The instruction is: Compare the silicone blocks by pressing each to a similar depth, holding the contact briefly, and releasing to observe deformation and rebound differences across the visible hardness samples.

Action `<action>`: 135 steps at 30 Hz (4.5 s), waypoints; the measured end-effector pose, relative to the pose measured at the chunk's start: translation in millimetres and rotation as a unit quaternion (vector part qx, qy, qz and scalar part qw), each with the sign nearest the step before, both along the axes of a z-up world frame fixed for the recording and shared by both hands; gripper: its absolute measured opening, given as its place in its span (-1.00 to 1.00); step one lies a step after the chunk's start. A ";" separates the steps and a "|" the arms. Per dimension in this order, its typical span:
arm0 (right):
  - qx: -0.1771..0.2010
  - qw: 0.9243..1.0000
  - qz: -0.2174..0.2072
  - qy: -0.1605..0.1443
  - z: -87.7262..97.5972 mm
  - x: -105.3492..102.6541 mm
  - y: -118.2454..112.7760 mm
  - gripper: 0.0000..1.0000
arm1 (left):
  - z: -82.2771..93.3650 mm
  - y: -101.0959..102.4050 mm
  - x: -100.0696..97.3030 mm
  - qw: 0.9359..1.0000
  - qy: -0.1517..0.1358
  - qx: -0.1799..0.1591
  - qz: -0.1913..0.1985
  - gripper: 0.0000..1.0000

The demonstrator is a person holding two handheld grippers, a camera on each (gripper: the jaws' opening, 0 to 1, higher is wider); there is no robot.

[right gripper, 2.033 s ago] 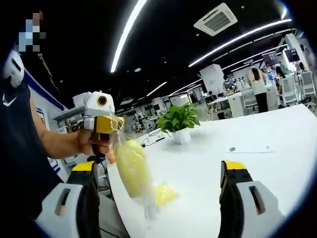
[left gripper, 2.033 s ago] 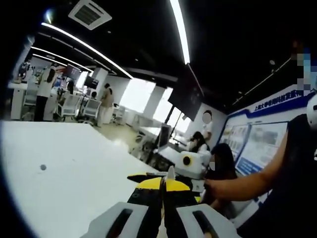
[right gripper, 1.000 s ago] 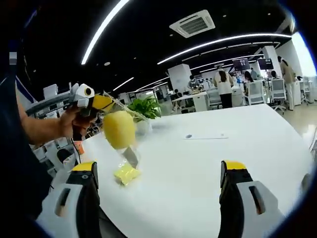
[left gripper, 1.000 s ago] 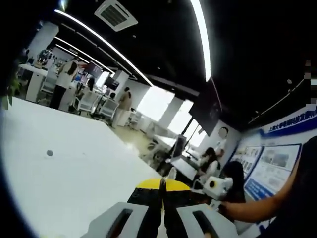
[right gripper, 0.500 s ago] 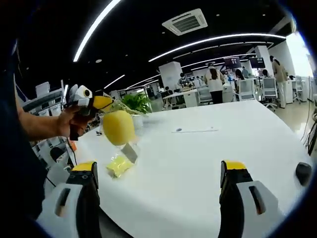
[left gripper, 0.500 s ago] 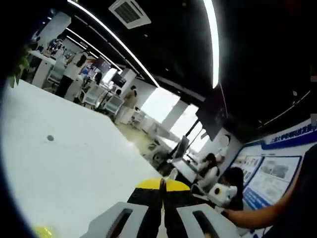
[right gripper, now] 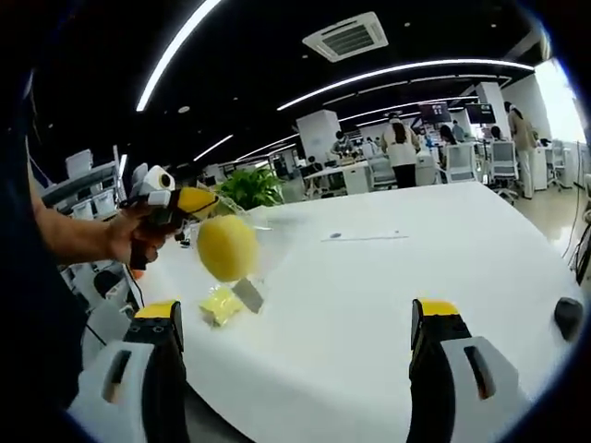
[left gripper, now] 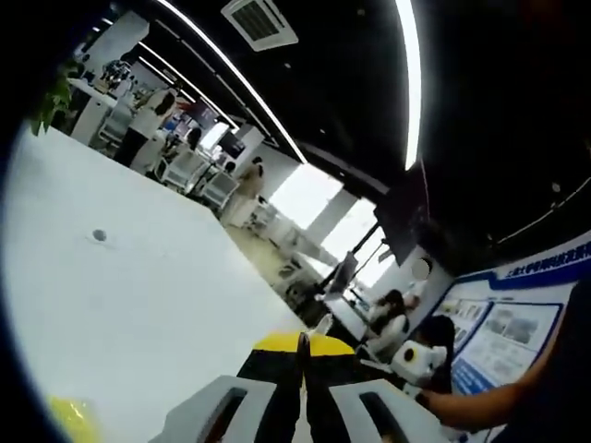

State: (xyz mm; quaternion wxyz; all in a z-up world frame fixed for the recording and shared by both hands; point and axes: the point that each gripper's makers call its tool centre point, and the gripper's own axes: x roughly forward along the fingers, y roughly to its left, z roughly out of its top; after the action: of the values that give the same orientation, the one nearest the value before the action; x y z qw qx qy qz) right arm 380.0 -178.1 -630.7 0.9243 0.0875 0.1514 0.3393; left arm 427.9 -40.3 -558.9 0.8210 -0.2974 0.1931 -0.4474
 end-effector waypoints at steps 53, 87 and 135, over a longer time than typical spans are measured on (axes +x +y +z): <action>-0.005 0.999 -0.011 0.044 -32.8 -15.0 -8.2 0.93 | -103.4 14.5 17.0 0.990 0.130 -0.014 0.048 -1.00; -0.013 0.998 -0.003 0.064 -45.5 -21.7 0.4 0.93 | -192.3 44.7 53.7 0.974 0.121 0.143 0.126 -1.00; -0.008 0.997 -0.004 0.072 -49.3 -24.6 3.9 0.93 | -237.8 67.5 65.3 0.939 0.110 0.291 0.147 -0.62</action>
State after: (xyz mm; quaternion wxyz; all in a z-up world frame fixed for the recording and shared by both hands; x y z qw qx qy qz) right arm 355.4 -174.2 -679.9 0.9131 0.1050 0.2201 0.3269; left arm 493.2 27.2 -796.7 0.9018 -0.1181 0.3581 -0.2110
